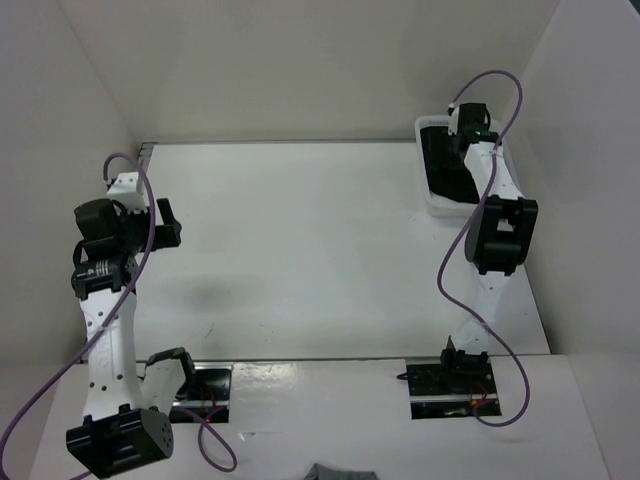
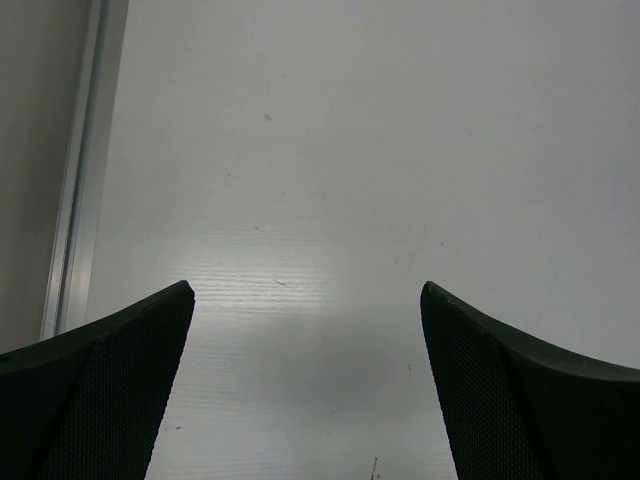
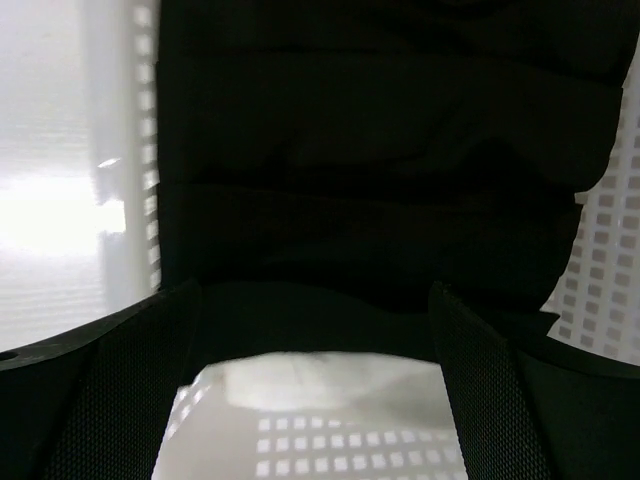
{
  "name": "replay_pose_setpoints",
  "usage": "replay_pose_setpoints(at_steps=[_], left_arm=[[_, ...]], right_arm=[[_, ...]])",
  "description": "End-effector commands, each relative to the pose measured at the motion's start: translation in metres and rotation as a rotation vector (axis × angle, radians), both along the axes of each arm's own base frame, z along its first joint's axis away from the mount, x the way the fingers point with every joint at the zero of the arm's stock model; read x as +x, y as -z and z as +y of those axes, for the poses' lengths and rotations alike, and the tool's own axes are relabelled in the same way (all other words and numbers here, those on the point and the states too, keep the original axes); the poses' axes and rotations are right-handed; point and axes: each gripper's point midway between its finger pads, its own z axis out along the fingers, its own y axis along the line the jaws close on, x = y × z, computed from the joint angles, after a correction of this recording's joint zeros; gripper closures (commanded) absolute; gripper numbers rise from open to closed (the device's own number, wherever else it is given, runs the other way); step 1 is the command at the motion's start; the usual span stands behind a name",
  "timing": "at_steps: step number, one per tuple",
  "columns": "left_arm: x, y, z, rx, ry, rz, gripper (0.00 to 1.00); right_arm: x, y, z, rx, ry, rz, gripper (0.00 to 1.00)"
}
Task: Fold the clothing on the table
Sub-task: Grab the skirt from the pile
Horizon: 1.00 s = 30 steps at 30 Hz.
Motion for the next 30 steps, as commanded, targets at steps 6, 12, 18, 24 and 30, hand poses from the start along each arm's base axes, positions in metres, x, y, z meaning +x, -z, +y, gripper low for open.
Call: replay_pose_setpoints(at_steps=[6, 12, 18, 24, 30], left_arm=[[0.005, 0.003, 0.003, 0.01, 0.008, 0.006, 0.0], [0.005, 0.003, 0.003, 0.01, 0.008, 0.006, 0.0], [0.005, 0.003, 0.003, 0.01, 0.008, 0.006, 0.0], [0.004, 0.001, 0.002, 0.013, 0.008, -0.003, 0.0], [0.003, -0.002, 0.0, 0.012, 0.016, -0.013, 0.0]], right_arm=[[0.019, 0.027, -0.052, 0.066, 0.089, 0.025, 0.18], [0.013, 0.083, -0.048, 0.096, 0.073, 0.153, 0.44], [0.006, 0.087, -0.04, 0.095, 0.041, 0.19, 0.71], [0.008, -0.004, -0.022, 0.125, -0.021, 0.054, 1.0], [-0.023, -0.211, 0.044, 0.182, -0.216, -0.3, 1.0]])
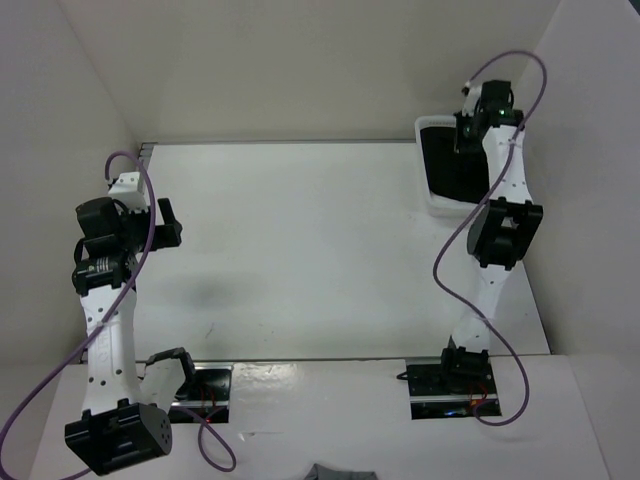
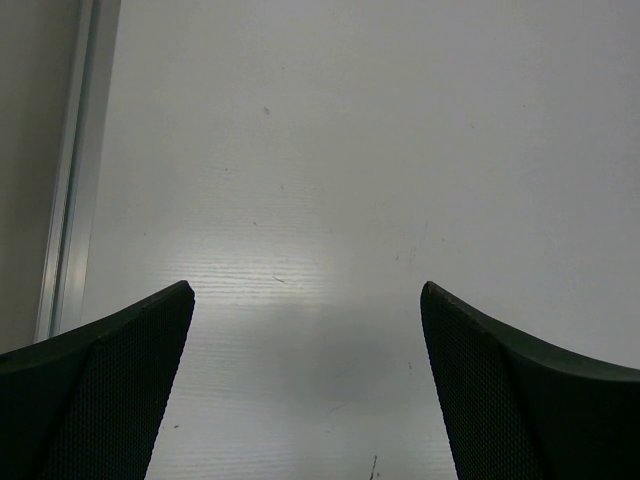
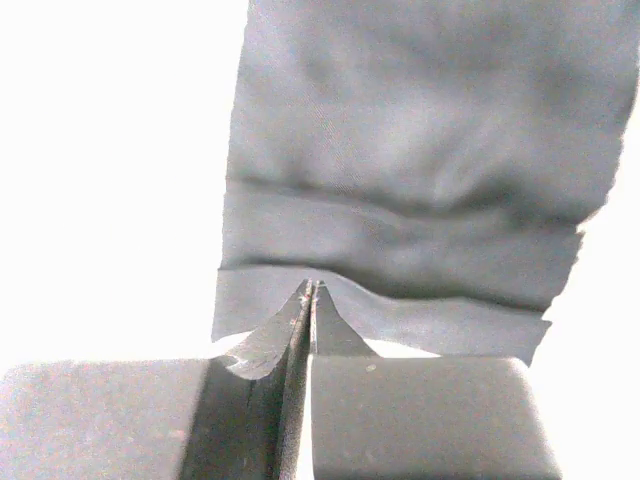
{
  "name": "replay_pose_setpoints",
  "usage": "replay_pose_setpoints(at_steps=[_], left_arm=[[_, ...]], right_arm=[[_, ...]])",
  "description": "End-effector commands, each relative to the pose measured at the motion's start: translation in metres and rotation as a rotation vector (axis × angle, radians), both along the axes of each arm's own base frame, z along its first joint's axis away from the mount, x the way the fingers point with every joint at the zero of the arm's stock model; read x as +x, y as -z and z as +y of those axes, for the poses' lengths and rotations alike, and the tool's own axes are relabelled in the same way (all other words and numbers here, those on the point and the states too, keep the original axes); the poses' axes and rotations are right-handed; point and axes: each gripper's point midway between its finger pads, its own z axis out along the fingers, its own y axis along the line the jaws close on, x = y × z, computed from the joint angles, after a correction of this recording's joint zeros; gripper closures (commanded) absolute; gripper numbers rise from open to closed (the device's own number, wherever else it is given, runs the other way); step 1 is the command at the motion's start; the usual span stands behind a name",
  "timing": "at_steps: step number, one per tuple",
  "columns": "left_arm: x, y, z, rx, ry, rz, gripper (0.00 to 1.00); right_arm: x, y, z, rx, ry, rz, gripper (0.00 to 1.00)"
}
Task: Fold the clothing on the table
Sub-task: Grab the skirt from the pile
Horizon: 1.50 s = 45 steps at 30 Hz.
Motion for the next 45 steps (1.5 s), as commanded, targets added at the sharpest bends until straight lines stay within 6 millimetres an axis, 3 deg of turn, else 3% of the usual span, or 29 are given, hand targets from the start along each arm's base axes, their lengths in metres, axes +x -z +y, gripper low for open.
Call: replay_pose_setpoints(at_steps=[1, 2, 4, 6, 8, 9, 10, 11, 13, 14, 16, 17, 21, 24, 26, 27, 29, 31, 32, 33, 35, 38, 41, 45], left_arm=[[0.0, -0.008, -0.001, 0.02, 0.016, -0.037, 0.0], [-0.001, -0.011, -0.001, 0.023, 0.016, -0.045, 0.0], [-0.001, -0.011, -0.001, 0.023, 0.016, -0.045, 0.0], [-0.002, -0.013, -0.001, 0.026, 0.016, -0.054, 0.0], [-0.002, -0.013, -0.001, 0.026, 0.016, -0.054, 0.0], [-0.002, -0.013, -0.001, 0.026, 0.016, -0.054, 0.0], [-0.002, -0.013, -0.001, 0.026, 0.016, -0.054, 0.0], [-0.002, -0.013, -0.001, 0.026, 0.016, -0.054, 0.0], [-0.002, -0.013, -0.001, 0.026, 0.016, -0.054, 0.0], [-0.003, -0.016, -0.002, 0.029, 0.016, -0.063, 0.0], [-0.003, -0.016, -0.002, 0.029, 0.016, -0.063, 0.0], [-0.003, -0.016, -0.002, 0.029, 0.016, -0.063, 0.0], [-0.002, -0.013, -0.001, 0.026, 0.016, -0.054, 0.0], [-0.002, -0.013, 0.001, 0.031, 0.007, -0.052, 0.0], [-0.003, -0.009, 0.0, 0.028, 0.007, -0.044, 0.0], [-0.003, -0.009, 0.0, 0.028, 0.007, -0.044, 0.0], [-0.002, -0.007, 0.001, 0.025, 0.007, -0.035, 0.0], [-0.002, -0.006, 0.002, 0.029, -0.001, -0.033, 0.0], [-0.002, -0.006, 0.002, 0.029, -0.001, -0.033, 0.0], [-0.001, -0.004, 0.003, 0.026, -0.001, -0.025, 0.0], [-0.001, -0.004, 0.003, 0.026, -0.001, -0.025, 0.0], [-0.001, -0.004, 0.003, 0.026, -0.001, -0.025, 0.0], [-0.001, -0.004, 0.004, 0.03, -0.009, -0.023, 0.0], [0.0, -0.001, 0.005, 0.027, -0.009, -0.014, 0.0]], right_arm=[[-0.032, -0.219, 0.06, 0.023, -0.141, -0.425, 1.0], [-0.049, -0.258, 0.073, 0.016, -0.166, -0.494, 1.0], [-0.061, -0.282, 0.086, 0.006, -0.186, -0.554, 1.0], [-0.065, -0.283, 0.109, -0.012, -0.234, -0.555, 1.0], [-0.064, -0.277, 0.114, -0.057, -0.217, -0.54, 0.96], [-0.064, -0.272, 0.117, -0.059, -0.221, -0.522, 0.87], [-0.056, -0.256, 0.116, -0.064, -0.212, -0.485, 0.48], [-0.049, -0.239, 0.116, -0.062, -0.214, -0.448, 0.32], [-0.035, -0.208, 0.097, -0.086, -0.164, -0.38, 0.14], [-0.024, -0.174, 0.086, -0.092, -0.141, -0.302, 0.14], [-0.013, -0.145, 0.065, -0.099, -0.1, -0.247, 0.11], [-0.006, -0.117, 0.056, -0.096, -0.087, -0.189, 0.1], [0.013, -0.075, 0.014, -0.06, -0.02, -0.152, 0.1], [0.021, -0.037, 0.003, -0.045, -0.009, -0.091, 0.1], [0.025, -0.028, -0.01, -0.038, 0.009, -0.081, 0.1], [0.03, -0.01, -0.008, -0.018, -0.004, -0.057, 0.1], [0.029, -0.004, -0.02, -0.007, 0.015, -0.037, 0.1], [0.037, 0.012, -0.02, 0.006, 0.007, -0.019, 0.1], [0.031, 0.021, -0.019, 0.014, 0.007, 0.022, 0.1], [0.036, 0.014, -0.02, 0.009, 0.007, -0.003, 0.1], [0.035, 0.05, -0.02, 0.017, 0.0, 0.062, 0.1], [0.033, 0.077, -0.018, 0.03, -0.013, 0.111, 0.1], [0.031, 0.095, -0.018, 0.038, -0.013, 0.145, 0.1], [0.03, 0.101, -0.018, 0.035, -0.021, 0.156, 0.1]])
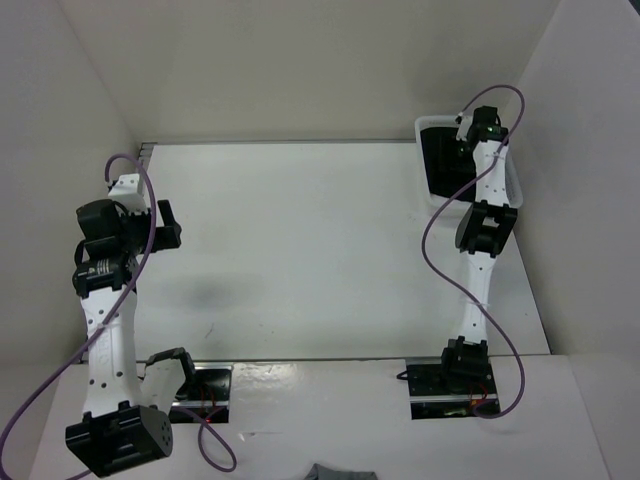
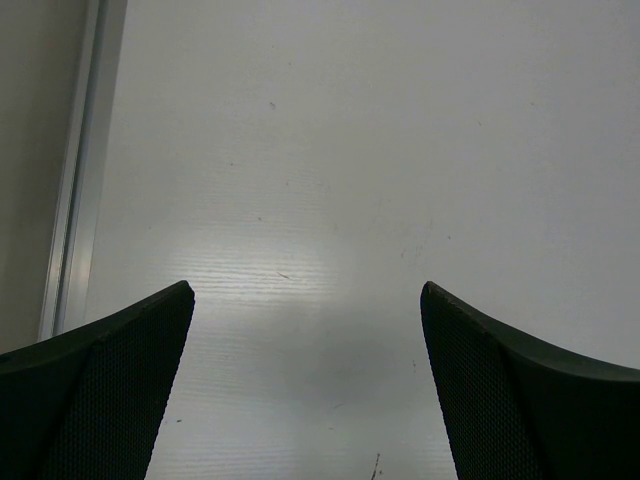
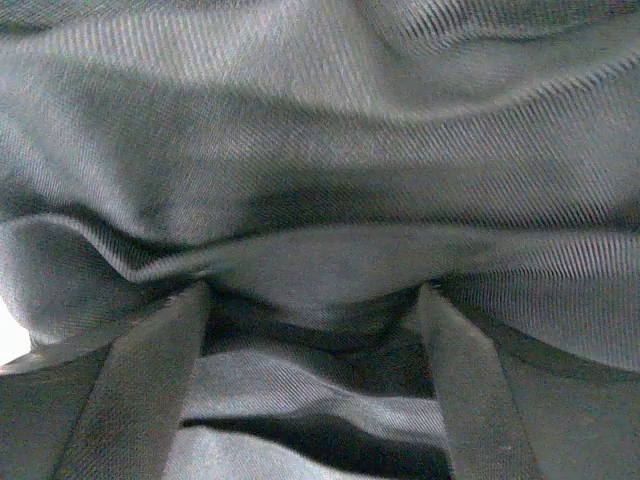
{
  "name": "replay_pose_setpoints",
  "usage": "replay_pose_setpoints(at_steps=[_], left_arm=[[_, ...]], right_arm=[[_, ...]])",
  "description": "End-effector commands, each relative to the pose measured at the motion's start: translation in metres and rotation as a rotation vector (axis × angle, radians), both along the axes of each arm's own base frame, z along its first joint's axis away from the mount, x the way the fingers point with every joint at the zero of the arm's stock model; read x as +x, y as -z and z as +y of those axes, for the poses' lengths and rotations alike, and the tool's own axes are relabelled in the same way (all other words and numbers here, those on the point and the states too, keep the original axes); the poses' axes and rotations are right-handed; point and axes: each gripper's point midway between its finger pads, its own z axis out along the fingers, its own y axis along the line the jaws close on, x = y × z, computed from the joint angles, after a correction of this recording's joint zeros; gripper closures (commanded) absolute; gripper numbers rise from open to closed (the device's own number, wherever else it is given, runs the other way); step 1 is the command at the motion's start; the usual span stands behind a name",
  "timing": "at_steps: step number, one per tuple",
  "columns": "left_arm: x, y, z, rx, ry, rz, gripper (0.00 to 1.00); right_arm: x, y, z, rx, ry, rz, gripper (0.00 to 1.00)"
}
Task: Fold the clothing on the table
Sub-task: Grab the skirt from the pile, then move the skirt to the center of the board
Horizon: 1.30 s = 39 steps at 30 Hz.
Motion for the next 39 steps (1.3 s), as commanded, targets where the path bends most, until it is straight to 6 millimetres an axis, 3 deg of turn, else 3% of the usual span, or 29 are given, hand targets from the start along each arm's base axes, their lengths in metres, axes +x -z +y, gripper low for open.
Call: replay_pose_setpoints(at_steps=[1, 3, 4, 5, 6, 8, 11, 12, 14, 15, 17, 18, 24, 25, 27, 29, 30, 32, 33, 35, 36, 37, 39], left_arm=[[0.003, -0.003, 0.003, 0.02, 0.004, -0.015, 0.0], [0.003, -0.003, 0.003, 0.02, 0.004, -0.015, 0.0], [0.003, -0.003, 0.003, 0.02, 0.004, -0.015, 0.0], [0.003, -0.003, 0.003, 0.02, 0.004, -0.015, 0.0], [0.003, -0.003, 0.003, 0.02, 0.004, -0.015, 0.0], [0.003, -0.003, 0.003, 0.02, 0.004, -0.015, 0.0], [0.003, -0.003, 0.003, 0.02, 0.004, -0.015, 0.0], [0.003, -0.003, 0.003, 0.02, 0.004, -0.015, 0.0], [0.002, -0.005, 0.003, 0.023, 0.004, -0.024, 0.0], [0.002, -0.005, 0.003, 0.023, 0.004, -0.024, 0.0], [0.002, -0.005, 0.003, 0.023, 0.004, -0.024, 0.0], [0.001, -0.008, 0.002, 0.026, 0.004, -0.033, 0.0], [0.0, -0.01, 0.002, 0.029, 0.004, -0.041, 0.0], [0.0, -0.01, 0.002, 0.029, 0.004, -0.041, 0.0], [0.0, -0.01, 0.002, 0.029, 0.004, -0.041, 0.0], [0.0, -0.01, 0.002, 0.029, 0.004, -0.041, 0.0], [0.0, -0.01, 0.002, 0.029, 0.004, -0.041, 0.0], [0.0, -0.01, 0.002, 0.029, 0.004, -0.041, 0.0], [0.0, -0.01, 0.002, 0.029, 0.004, -0.041, 0.0], [0.0, -0.01, 0.002, 0.029, 0.004, -0.041, 0.0], [0.0, -0.01, 0.002, 0.029, 0.004, -0.041, 0.0], [0.0, -0.01, 0.002, 0.029, 0.004, -0.041, 0.0], [0.0, -0.01, 0.002, 0.029, 0.004, -0.041, 0.0]], right_arm=[[-0.011, 0.005, 0.007, 0.005, -0.026, 0.049, 0.17], [-0.011, 0.005, 0.007, 0.005, -0.026, 0.049, 0.35], [-0.012, 0.005, 0.003, -0.01, -0.017, 0.052, 0.71], [-0.012, 0.005, 0.002, -0.018, -0.013, 0.054, 0.9], [-0.014, 0.006, 0.002, -0.016, -0.013, 0.063, 1.0], [-0.014, -0.007, 0.004, -0.009, -0.018, 0.047, 1.0], [-0.014, -0.045, 0.012, 0.016, -0.041, -0.016, 1.0], [-0.013, -0.074, 0.018, 0.034, -0.061, -0.071, 1.0], [-0.014, -0.105, 0.024, 0.053, -0.071, -0.128, 1.0], [-0.017, -0.135, 0.029, 0.06, -0.087, -0.183, 1.0], [-0.019, -0.164, 0.032, 0.054, -0.097, -0.241, 1.0], [-0.024, -0.189, 0.037, 0.063, -0.115, -0.287, 1.0], [-0.044, -0.258, 0.052, 0.083, -0.156, -0.414, 1.0], [-0.052, -0.28, 0.057, 0.086, -0.174, -0.46, 1.0], [-0.07, -0.322, 0.082, 0.098, -0.225, -0.54, 1.0], [-0.082, -0.342, 0.105, 0.101, -0.269, -0.572, 1.0], [-0.089, -0.346, 0.136, 0.117, -0.327, -0.573, 1.0], [-0.116, -0.376, 0.174, 0.112, -0.422, -0.629, 1.0], [-0.131, -0.378, 0.217, 0.142, -0.512, -0.623, 1.0], [-0.17, -0.408, 0.26, 0.154, -0.618, -0.686, 1.0], [-0.196, -0.413, 0.306, 0.178, -0.73, -0.697, 1.0], [-0.22, -0.431, 0.318, 0.178, -0.759, -0.747, 1.0], [-0.246, -0.443, 0.34, 0.201, -0.835, -0.78, 1.0]])
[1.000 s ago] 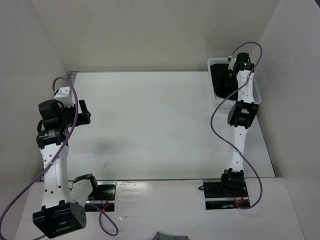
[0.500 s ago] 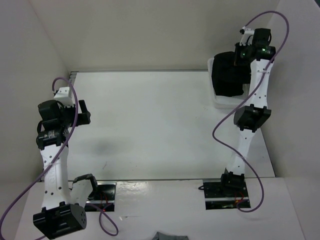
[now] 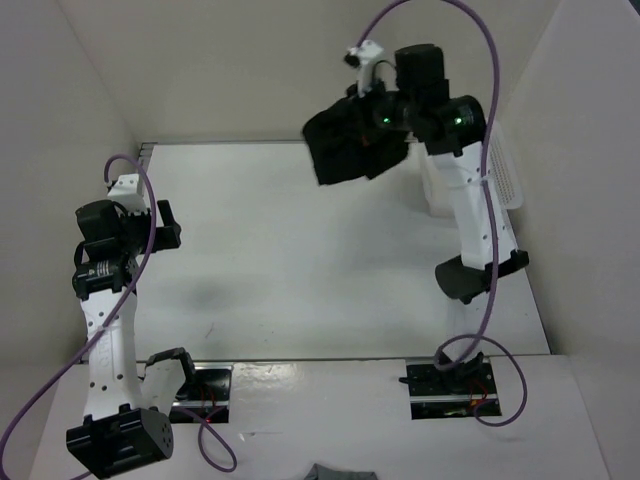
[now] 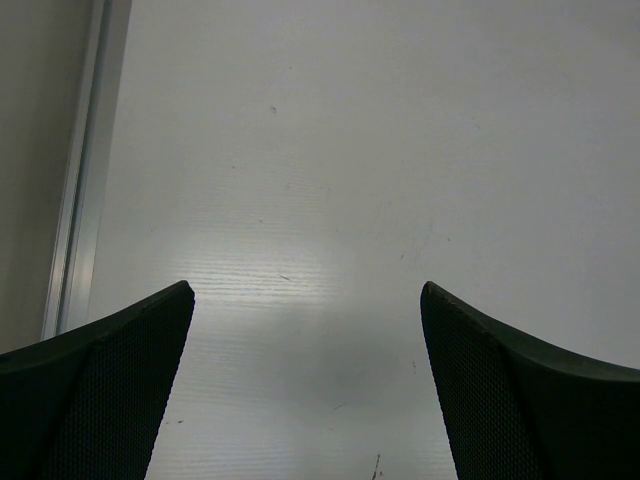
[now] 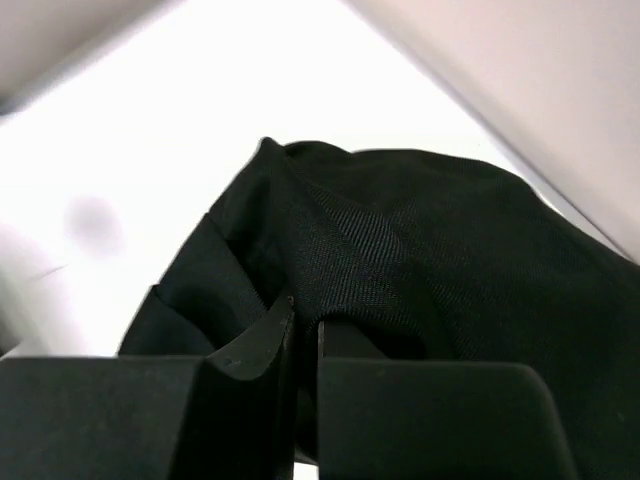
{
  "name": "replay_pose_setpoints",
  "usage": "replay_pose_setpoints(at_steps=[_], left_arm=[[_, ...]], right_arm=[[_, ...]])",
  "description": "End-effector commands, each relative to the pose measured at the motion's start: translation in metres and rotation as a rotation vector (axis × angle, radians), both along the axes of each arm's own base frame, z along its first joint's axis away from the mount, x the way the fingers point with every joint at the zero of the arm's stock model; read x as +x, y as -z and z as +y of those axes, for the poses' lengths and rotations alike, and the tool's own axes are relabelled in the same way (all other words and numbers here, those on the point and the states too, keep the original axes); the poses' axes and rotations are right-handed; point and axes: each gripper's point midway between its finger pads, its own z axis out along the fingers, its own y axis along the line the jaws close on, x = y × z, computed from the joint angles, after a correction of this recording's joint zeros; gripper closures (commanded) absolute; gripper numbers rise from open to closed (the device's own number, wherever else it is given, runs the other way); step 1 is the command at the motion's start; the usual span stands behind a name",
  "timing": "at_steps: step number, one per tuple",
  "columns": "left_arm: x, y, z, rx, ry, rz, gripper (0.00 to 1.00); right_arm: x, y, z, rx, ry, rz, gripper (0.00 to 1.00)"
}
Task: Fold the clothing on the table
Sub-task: Move the skirt to the center of the board, then flatten the skirt out
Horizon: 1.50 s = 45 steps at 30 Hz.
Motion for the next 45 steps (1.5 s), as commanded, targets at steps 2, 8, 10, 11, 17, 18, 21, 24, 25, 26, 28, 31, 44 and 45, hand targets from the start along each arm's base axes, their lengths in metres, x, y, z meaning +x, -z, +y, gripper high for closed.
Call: replay_pose_setpoints(at_steps=[2, 8, 10, 11, 17, 18, 21, 24, 25, 26, 28, 31, 44, 45], left_arm=[[0.001, -0.008, 0.002, 0.025, 0.005, -0.033, 0.0], [0.001, -0.011, -0.002, 0.019, 0.022, -0.045, 0.0], [-0.001, -0.013, -0.002, 0.022, 0.022, -0.053, 0.0], [-0.001, -0.013, -0.002, 0.022, 0.022, -0.053, 0.0], [0.002, -0.006, -0.009, 0.007, 0.074, -0.031, 0.0], [0.003, 0.002, -0.011, -0.011, 0.083, 0.0, 0.0], [0.008, 0.012, -0.012, -0.025, 0.114, 0.052, 0.0], [0.018, 0.034, -0.006, -0.028, 0.093, 0.139, 0.0], [0.024, 0.038, -0.005, -0.016, 0.086, 0.161, 0.0], [0.029, 0.057, -0.004, -0.021, 0.082, 0.235, 0.0], [0.039, 0.07, -0.003, 0.008, 0.072, 0.294, 0.0], [0.054, 0.09, -0.002, 0.015, 0.064, 0.38, 0.0], [0.085, 0.127, -0.096, 0.541, 0.439, 0.317, 0.0], [0.083, 0.135, -0.107, 0.576, 0.475, 0.324, 0.0]], right_arm=[[-0.071, -0.078, 0.014, 0.066, -0.092, -0.206, 0.99], [-0.002, -0.015, -0.065, -0.104, 0.302, -0.191, 0.12], [0.011, 0.001, -0.079, -0.134, 0.37, -0.221, 0.09], [0.016, 0.034, -0.09, -0.178, 0.394, -0.16, 0.09], [0.02, 0.106, -0.099, -0.27, 0.399, -0.005, 0.07], [0.021, 0.119, -0.097, -0.279, 0.385, 0.022, 0.07], [0.015, 0.137, -0.083, -0.269, 0.325, 0.076, 0.07], [0.013, 0.152, -0.07, -0.267, 0.276, 0.111, 0.07], [0.013, 0.167, -0.06, -0.278, 0.245, 0.142, 0.07], [0.01, 0.173, -0.057, -0.289, 0.233, 0.161, 0.07], [0.002, 0.189, -0.044, -0.315, 0.184, 0.201, 0.07], [-0.015, 0.224, -0.023, -0.345, 0.101, 0.285, 0.08], [-0.041, 0.265, -0.024, -0.428, 0.072, 0.359, 0.1], [-0.039, 0.259, -0.029, -0.42, 0.085, 0.35, 0.1]])
